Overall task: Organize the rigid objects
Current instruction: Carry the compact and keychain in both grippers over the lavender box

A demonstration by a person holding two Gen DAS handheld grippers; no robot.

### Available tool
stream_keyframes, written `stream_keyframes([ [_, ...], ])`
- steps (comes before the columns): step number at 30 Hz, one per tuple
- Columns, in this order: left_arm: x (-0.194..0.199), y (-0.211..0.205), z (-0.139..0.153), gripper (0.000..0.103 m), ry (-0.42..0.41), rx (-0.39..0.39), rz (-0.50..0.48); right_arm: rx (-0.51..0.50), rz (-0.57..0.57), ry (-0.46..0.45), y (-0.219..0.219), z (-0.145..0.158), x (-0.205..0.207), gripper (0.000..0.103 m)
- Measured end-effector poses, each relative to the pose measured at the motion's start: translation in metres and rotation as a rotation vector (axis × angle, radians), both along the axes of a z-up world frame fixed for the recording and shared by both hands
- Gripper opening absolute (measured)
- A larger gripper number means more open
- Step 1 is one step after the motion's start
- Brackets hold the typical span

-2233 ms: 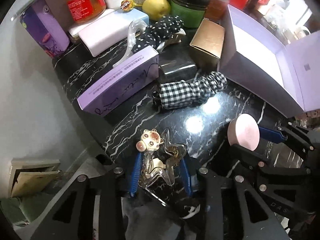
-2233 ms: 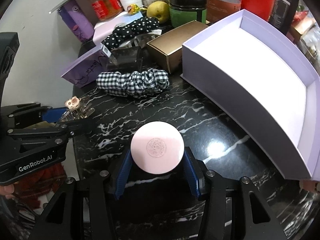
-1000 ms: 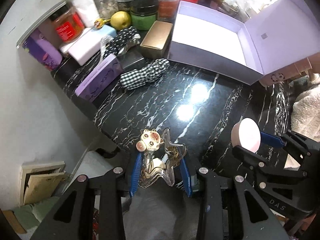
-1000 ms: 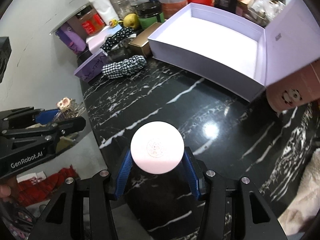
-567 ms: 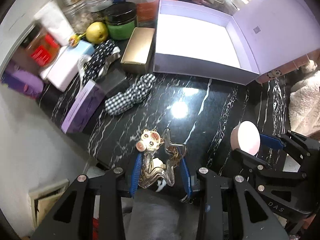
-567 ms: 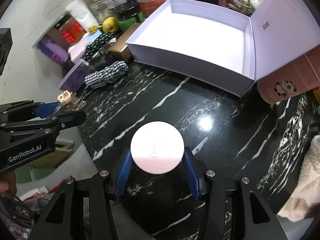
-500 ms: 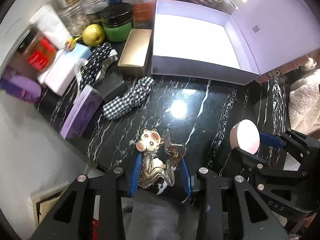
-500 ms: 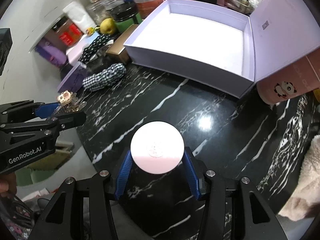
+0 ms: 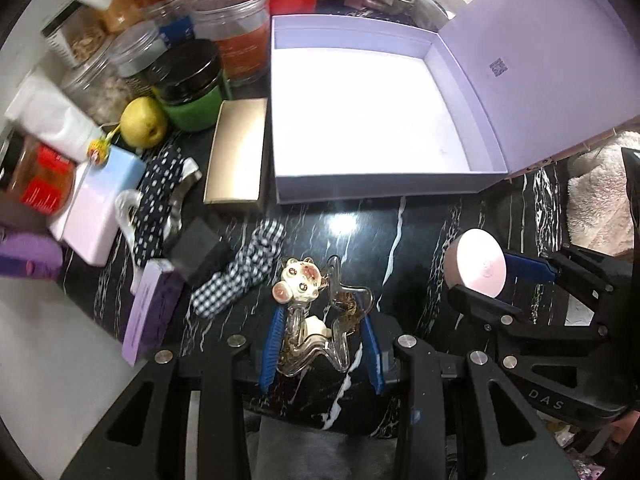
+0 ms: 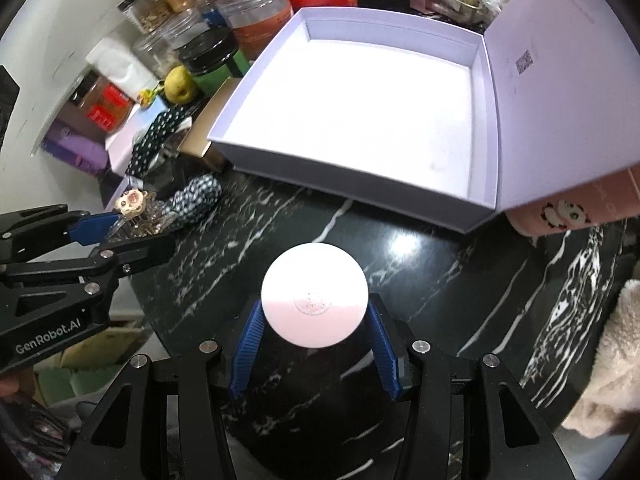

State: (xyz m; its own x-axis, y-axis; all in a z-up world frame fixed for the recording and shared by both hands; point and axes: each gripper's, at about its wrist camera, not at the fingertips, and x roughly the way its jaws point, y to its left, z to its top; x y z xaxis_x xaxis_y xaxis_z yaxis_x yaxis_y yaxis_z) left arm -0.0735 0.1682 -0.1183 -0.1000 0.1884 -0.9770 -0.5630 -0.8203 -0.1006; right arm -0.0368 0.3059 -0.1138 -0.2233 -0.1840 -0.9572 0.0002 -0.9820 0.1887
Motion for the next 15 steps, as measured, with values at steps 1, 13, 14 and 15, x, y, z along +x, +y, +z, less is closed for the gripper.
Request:
stream_keyframes([
  [1,-0.003,0.002,0.000,0.035,-0.004,0.004,-0.005,0.001,-0.001,0.000,0.000,0.001,-0.002,0.050],
  [13,-0.028,0.027,0.011,0.035,0.009,0.034,-0.045,0.014,-0.029,0.012,0.013,0.011,-0.029,0.050],
  [14,-0.032,0.031,0.010,0.035,0.008,0.035,-0.046,0.014,-0.031,0.014,0.015,0.011,-0.030,0.050],
  [15,-0.034,0.033,0.010,0.035,0.006,0.037,-0.049,0.014,-0.034,0.015,0.016,0.012,-0.032,0.050],
])
